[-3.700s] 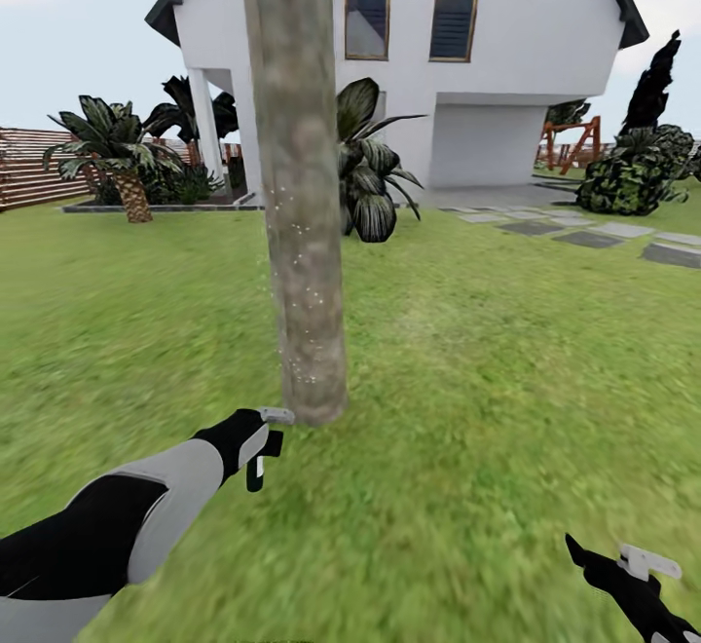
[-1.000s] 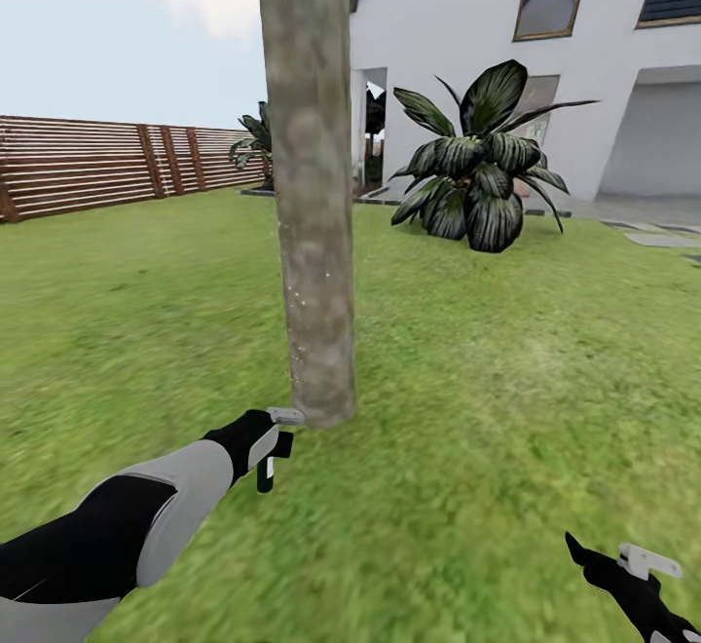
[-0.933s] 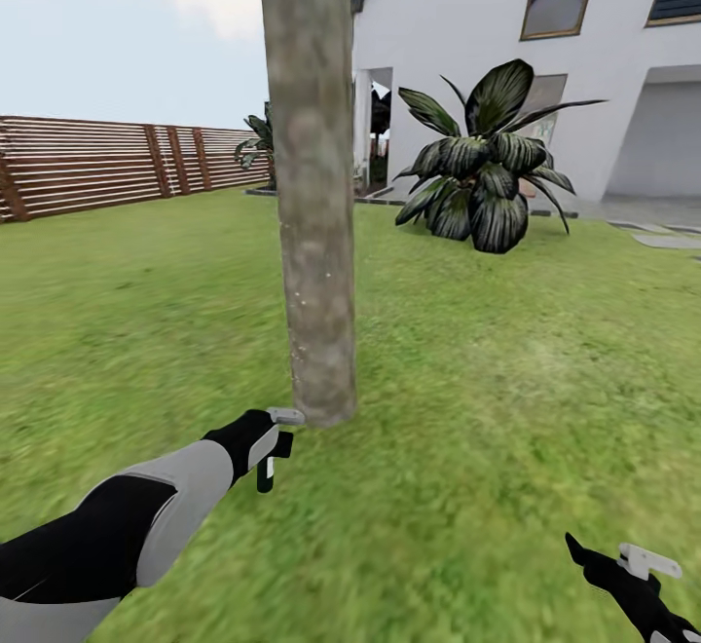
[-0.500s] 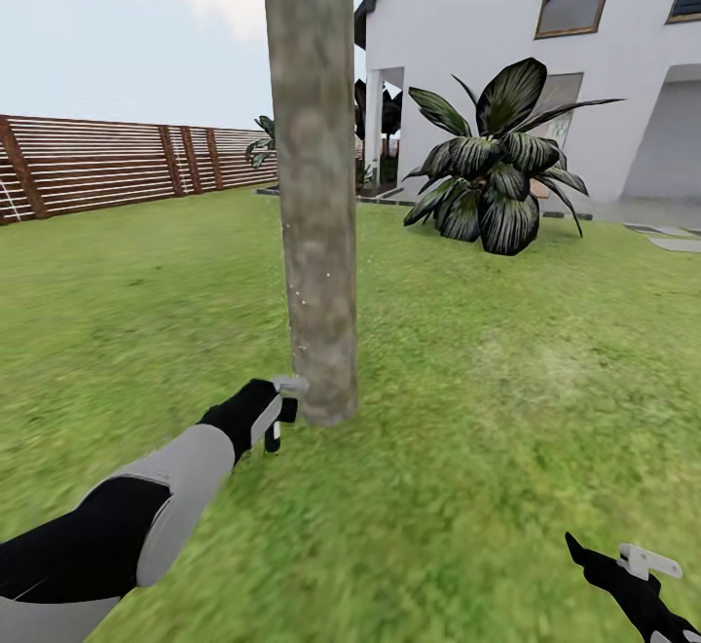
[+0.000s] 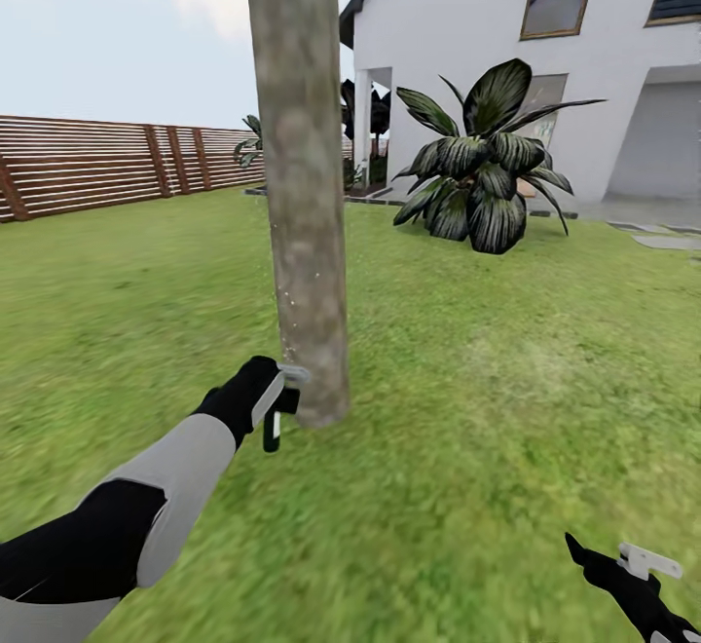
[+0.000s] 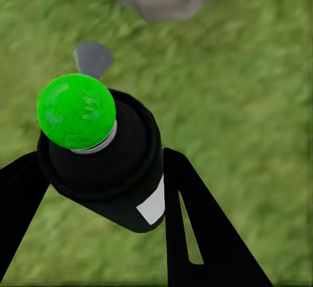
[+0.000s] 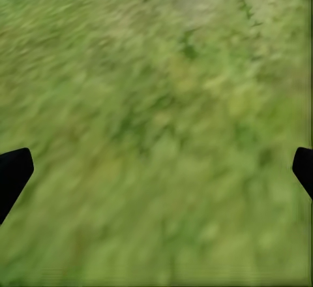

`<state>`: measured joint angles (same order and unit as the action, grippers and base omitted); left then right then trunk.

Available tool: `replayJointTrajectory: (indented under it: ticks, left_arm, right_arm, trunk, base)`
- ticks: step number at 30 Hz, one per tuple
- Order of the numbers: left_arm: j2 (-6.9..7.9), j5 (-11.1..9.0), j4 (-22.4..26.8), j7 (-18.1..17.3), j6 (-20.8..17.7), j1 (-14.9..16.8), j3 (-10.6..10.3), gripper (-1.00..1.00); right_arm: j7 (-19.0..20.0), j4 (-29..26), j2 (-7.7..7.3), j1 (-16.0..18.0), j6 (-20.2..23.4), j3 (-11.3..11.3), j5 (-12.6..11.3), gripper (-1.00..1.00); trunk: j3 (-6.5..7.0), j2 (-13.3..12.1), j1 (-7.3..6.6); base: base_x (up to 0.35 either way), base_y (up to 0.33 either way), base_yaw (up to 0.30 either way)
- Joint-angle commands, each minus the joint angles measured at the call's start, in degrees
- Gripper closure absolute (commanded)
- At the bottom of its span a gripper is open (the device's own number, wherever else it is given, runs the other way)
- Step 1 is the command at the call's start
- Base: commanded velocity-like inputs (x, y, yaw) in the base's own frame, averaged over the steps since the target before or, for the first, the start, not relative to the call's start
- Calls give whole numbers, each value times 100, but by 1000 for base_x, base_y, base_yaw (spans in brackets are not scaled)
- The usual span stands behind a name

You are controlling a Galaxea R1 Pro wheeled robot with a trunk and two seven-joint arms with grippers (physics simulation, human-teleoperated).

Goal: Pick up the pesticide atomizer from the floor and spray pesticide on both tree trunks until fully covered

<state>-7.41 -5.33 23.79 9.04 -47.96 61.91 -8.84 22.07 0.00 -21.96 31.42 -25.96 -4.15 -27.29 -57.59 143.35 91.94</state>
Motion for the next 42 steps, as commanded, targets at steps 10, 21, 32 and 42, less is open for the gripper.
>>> replayJointTrajectory:
  ticks: [10, 21, 32, 42]
  left_arm:
    - [12, -50, -533, 37, -44, -4, -38, 100]
    - [12, -39, -954, 37, 48, -189, -38, 100]
    - [3, -38, -1151, 44, 915, -276, -42, 100]
    - [-18, -38, -540, 66, 889, -275, -31, 100]
  right_arm:
    - [52, 9, -1, 5, -5, -42, -20, -100]
    - [51, 9, -1, 5, -5, -42, -17, -100]
    - [51, 9, -1, 5, -5, -42, -13, -100]
    - [51, 9, -1, 5, -5, -42, -13, -100]
  trunk:
    - [-6, 2, -1]
    - [-6, 2, -1]
    - [-6, 2, -1]
    - [-6, 2, -1]
  base:
    - [94, -34, -6]
    - [121, 0, 0]
    - [1, 0, 0]
    - [0, 0, 0]
